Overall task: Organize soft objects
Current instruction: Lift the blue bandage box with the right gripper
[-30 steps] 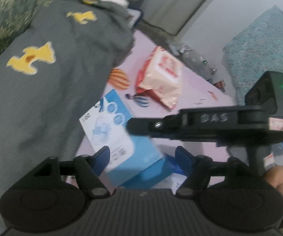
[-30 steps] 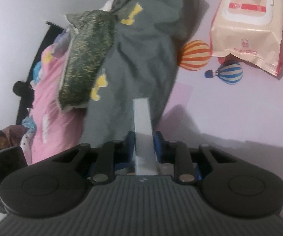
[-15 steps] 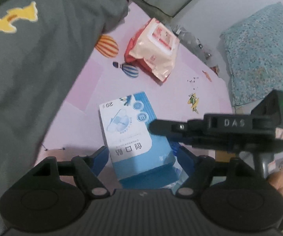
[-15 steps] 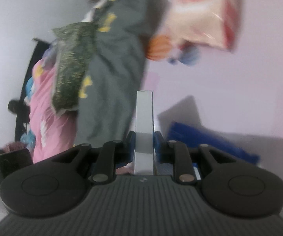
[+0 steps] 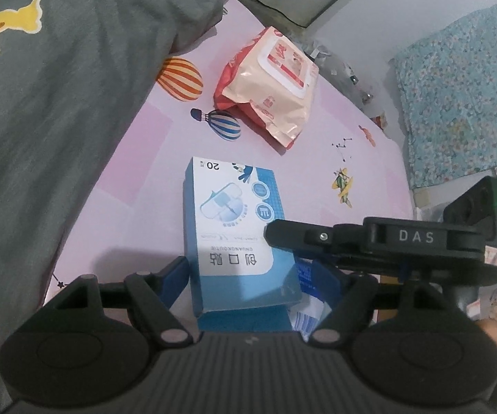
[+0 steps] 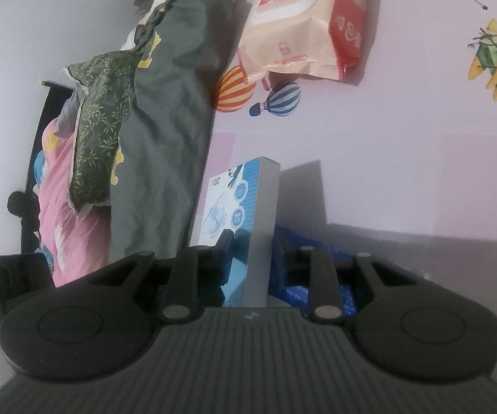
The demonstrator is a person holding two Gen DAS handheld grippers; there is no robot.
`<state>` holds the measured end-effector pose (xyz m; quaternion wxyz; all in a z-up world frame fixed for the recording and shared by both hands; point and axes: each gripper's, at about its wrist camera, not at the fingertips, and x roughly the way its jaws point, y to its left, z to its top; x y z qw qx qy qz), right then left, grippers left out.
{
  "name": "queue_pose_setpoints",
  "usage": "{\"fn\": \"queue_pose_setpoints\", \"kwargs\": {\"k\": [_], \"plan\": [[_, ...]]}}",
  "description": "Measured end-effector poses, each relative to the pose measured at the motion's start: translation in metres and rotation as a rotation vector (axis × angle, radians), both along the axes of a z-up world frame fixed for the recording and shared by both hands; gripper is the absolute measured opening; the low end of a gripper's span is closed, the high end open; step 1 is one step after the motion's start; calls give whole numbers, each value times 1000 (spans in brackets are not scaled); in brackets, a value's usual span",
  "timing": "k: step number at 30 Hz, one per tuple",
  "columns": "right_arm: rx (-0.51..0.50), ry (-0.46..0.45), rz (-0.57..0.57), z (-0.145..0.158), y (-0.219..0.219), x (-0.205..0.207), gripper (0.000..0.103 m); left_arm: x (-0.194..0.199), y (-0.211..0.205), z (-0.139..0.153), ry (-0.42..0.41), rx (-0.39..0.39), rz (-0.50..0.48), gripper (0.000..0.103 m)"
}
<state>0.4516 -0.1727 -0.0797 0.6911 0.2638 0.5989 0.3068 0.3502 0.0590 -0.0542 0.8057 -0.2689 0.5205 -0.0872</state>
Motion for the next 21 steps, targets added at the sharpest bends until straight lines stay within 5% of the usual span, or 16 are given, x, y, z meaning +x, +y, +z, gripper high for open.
{"fn": "queue_pose_setpoints", "kwargs": {"k": [13,21], "plan": [[25,3,-11,-4,-3,-3,24,4,0,-3,11,-13,29,79],[99,13,-37,8,-12,-7,24,-16,0,30,-54,-21,16,79]]}}
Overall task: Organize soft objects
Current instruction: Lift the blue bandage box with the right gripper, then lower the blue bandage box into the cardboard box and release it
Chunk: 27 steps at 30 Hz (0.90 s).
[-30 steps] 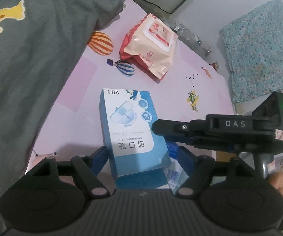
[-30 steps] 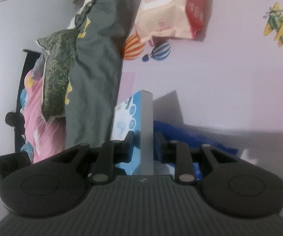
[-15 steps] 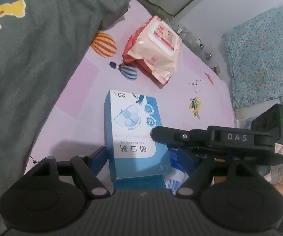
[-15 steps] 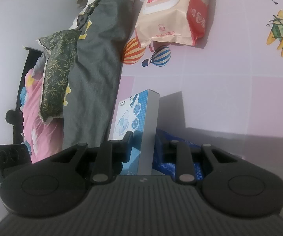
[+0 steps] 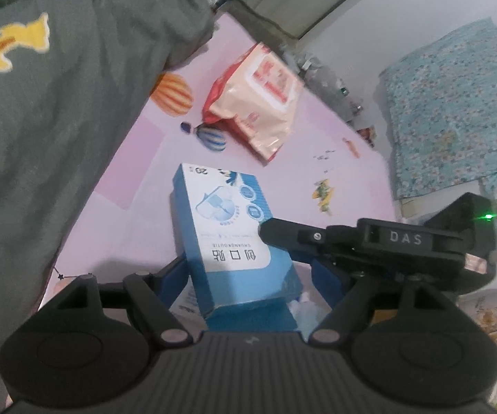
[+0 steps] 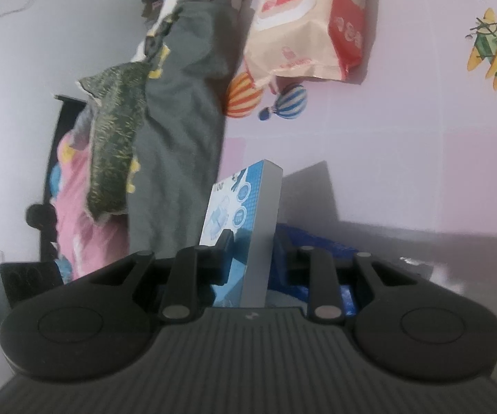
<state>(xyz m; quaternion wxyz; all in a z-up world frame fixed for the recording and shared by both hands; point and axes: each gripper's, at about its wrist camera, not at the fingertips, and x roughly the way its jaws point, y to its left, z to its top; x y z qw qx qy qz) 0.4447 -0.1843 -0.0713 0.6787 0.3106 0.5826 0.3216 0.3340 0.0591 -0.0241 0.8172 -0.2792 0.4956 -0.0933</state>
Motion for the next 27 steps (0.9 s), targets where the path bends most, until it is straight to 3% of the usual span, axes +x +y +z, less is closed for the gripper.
{"fn": "queue_pose_setpoints", "kwargs": {"k": [8,15,20,27], "plan": [[85,-117,-1,60,-27,-30,24,-35,-33,65,-122,61,-44,79],[136,-219,-109,110,-120,-83,24,-60,-114,111,-234,67,-220,79],[99,-290,-240,130,-215,-132,24,-60,-196,117,-255,57,-390,79],[15,-275,-441,119,-329,-174,24,-44,-315,93,-196,57,-595,79]]}}
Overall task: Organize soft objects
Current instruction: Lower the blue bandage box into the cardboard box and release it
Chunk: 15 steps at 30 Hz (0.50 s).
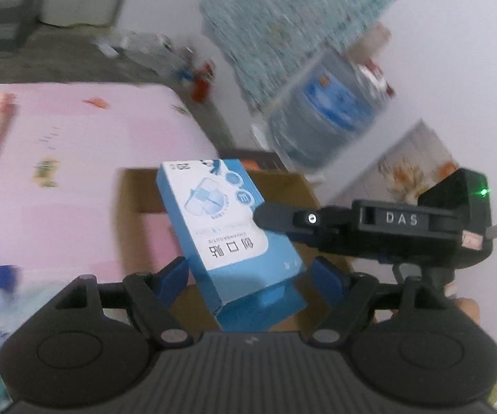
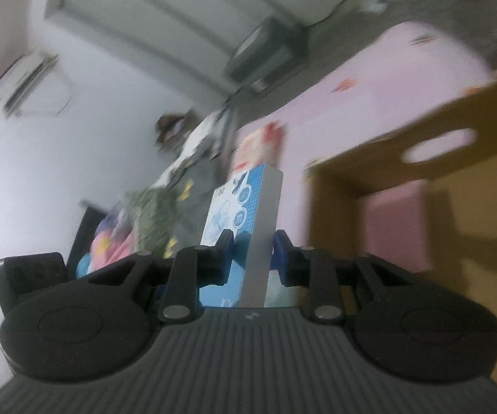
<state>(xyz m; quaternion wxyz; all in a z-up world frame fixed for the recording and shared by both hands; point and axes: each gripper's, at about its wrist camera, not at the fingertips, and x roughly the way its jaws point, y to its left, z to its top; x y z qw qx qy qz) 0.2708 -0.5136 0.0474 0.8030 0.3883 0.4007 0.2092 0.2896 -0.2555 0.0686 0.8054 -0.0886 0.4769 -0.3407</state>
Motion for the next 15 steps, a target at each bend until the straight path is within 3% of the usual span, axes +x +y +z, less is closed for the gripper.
{"fn": "queue_pose_setpoints", "kwargs": {"k": [4,6,9,12,15], "plan": [[-46,32,-84,-20,-40,1,24,12,-47,-23,39,52,-42,79],[-83,50,-106,-33,-51,5,25,26,-66,-44,98,80,-57,79],[-193,95,-116,-59,-56,23,24,41,-83,-68,150,138,-28,79],[-288,159,-105,-91,-50,42,24,40,-84,-76,153,170,-10,79],[-327,214,-100,-116,-49,42,24,34,-73,-68,142,137,-18,79]]}}
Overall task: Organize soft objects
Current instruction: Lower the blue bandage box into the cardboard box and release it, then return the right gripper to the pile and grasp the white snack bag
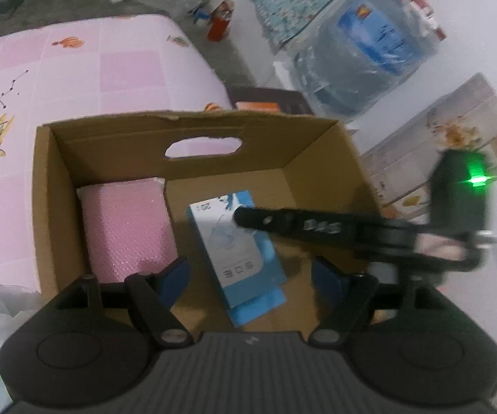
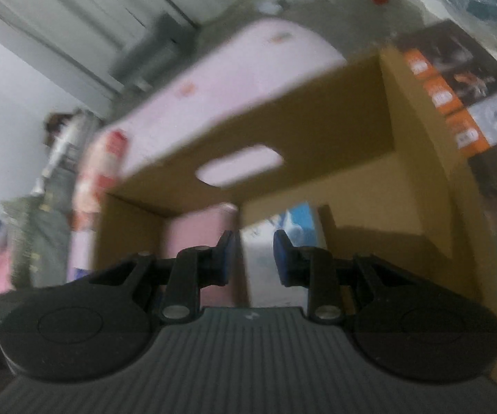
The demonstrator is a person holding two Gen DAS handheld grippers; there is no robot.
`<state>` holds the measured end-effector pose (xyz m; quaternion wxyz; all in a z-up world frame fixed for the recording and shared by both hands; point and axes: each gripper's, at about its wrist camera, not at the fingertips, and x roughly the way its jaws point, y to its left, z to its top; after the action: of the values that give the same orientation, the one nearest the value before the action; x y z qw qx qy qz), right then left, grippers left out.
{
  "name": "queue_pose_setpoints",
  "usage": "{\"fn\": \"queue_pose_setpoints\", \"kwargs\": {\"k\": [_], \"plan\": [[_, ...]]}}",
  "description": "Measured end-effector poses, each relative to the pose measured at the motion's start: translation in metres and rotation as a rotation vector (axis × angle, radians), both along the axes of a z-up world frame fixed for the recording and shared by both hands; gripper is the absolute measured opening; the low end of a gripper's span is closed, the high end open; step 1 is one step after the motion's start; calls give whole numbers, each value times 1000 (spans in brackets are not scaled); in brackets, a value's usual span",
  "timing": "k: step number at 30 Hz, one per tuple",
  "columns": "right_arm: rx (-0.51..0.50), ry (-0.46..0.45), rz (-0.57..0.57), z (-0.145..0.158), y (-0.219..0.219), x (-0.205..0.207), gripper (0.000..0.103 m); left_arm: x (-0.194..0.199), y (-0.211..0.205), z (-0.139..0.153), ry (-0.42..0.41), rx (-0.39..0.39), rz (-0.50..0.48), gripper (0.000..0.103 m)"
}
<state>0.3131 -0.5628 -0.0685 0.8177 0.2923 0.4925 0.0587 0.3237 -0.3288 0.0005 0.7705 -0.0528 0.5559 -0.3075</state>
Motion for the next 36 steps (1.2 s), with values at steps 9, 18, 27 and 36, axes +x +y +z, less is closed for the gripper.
{"fn": "queue_pose_setpoints", "kwargs": {"k": [9,18,27,36], "plan": [[-24,45,-67,-2,9,-22,31,-21,44,50,-137,-43,8,79],[-108,124,-63,-26,28,-27,60,-57,140,69,-246,-39,119,80],[-119,96,-100,-27,44,-8,42,-87,229,53,-280,-30,298,81],[-143,65,-135,-26,52,-12,43,-113,293,28,-266,-21,424,81]]}}
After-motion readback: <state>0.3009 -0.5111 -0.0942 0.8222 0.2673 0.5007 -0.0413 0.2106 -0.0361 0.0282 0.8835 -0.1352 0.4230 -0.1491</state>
